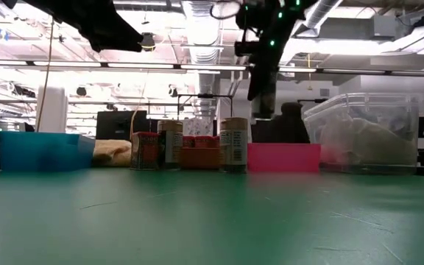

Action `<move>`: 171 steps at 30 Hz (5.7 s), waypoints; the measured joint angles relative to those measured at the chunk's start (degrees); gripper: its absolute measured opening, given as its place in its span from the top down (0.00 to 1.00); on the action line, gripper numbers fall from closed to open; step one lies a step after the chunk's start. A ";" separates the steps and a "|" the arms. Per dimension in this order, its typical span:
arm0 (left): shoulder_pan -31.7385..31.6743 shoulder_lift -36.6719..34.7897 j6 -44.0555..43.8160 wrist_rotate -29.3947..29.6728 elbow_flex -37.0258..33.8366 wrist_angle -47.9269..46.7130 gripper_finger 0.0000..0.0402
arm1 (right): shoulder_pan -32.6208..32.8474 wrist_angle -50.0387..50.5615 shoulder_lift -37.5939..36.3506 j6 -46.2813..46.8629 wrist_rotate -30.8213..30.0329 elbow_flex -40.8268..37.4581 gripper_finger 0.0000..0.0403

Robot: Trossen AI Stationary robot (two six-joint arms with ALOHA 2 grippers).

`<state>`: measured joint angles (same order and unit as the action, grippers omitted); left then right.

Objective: Sort spices by type
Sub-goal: Put the bottom big brown seasoning bottle into the red bin, then put the right big brown seasoning bottle into the red bin

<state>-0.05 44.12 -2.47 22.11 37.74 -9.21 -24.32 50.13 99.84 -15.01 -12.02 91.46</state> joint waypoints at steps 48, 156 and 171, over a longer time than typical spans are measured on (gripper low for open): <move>1.27 0.47 0.38 -1.92 0.00 0.39 0.49 | -8.14 -6.93 3.00 1.57 6.02 -0.07 0.16; 1.16 0.47 4.63 2.56 -0.02 -3.40 0.49 | -19.52 -16.76 -5.25 11.28 6.00 -22.43 0.21; 1.14 0.45 4.76 2.56 -0.02 -3.40 0.49 | -16.40 -11.36 -4.81 12.20 6.09 -19.21 0.18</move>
<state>1.08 44.58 2.28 24.67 37.71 -12.61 -40.71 38.76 95.03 -2.81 -5.92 72.25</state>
